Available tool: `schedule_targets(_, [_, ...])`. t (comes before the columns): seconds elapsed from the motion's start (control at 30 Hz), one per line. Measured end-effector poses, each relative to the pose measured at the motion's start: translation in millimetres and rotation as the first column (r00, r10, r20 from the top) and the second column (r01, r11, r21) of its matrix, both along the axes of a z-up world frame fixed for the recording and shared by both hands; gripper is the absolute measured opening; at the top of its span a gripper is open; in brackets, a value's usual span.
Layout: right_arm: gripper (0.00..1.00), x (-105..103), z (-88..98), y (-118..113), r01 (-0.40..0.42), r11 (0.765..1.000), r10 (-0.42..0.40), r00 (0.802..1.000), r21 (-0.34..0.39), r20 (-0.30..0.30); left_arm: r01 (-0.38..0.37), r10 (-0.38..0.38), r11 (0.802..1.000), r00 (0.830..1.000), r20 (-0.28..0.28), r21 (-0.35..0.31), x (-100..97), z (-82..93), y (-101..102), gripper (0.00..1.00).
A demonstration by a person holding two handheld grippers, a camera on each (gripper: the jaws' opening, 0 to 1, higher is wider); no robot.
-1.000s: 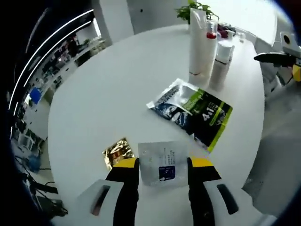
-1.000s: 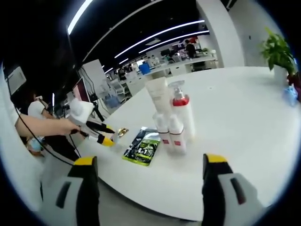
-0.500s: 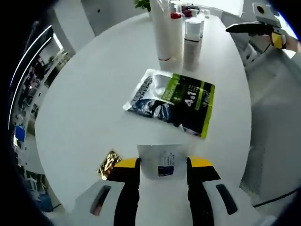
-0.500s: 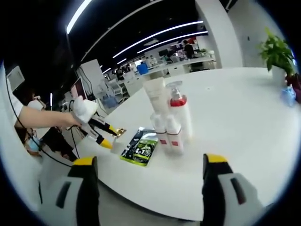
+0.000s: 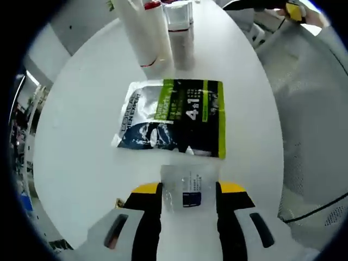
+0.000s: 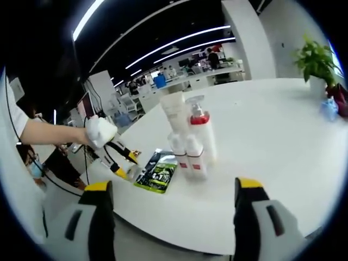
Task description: Arrange the skincare products in the storage area until every visible bottle or jar stands upright without overlapping.
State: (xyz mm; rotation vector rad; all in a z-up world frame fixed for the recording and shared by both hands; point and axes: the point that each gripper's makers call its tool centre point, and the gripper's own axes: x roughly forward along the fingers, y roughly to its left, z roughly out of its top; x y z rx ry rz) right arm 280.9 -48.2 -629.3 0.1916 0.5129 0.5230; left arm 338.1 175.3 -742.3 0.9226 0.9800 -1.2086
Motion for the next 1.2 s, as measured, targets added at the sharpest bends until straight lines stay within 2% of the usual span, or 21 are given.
schedule_targets(0.1, [0.93, 0.3, 0.1, -0.9, 0.007, 1.0, -0.007, 1.0, -0.001, 0.0, 0.048, -0.047, 0.998, 0.999, -0.003, 0.031, 0.2, -3.8, 3.7, 0.36])
schedule_targets(0.2, [0.93, 0.6, -0.2, -1.8, 0.011, 1.0, -0.011, 1.0, -0.003, 0.0, 0.065, -0.065, 0.997, 0.998, -0.007, 0.037, 0.2, -4.8, 4.8, 0.37])
schedule_targets(0.77, [0.93, 0.7, 0.3, -1.3, 0.018, 1.0, -0.018, 1.0, -0.008, -0.003, 0.058, -0.057, 0.998, 0.998, -0.025, 0.016, 1.9, -3.1, 4.8, 0.37])
schedule_targets(1.03, [0.92, 0.6, 1.3, -1.7, 0.017, 1.0, -0.016, 1.0, -0.005, 0.005, 0.052, -0.052, 0.998, 0.999, -0.008, 0.022, 3.0, -2.5, 5.9, 0.4])
schedule_targets(1.2, [0.92, 0.8, 2.2, -1.8, 0.015, 1.0, -0.015, 1.0, -0.003, 0.011, 0.035, -0.035, 0.999, 0.999, 0.012, 0.035, 3.9, -1.9, 9.5, 0.46])
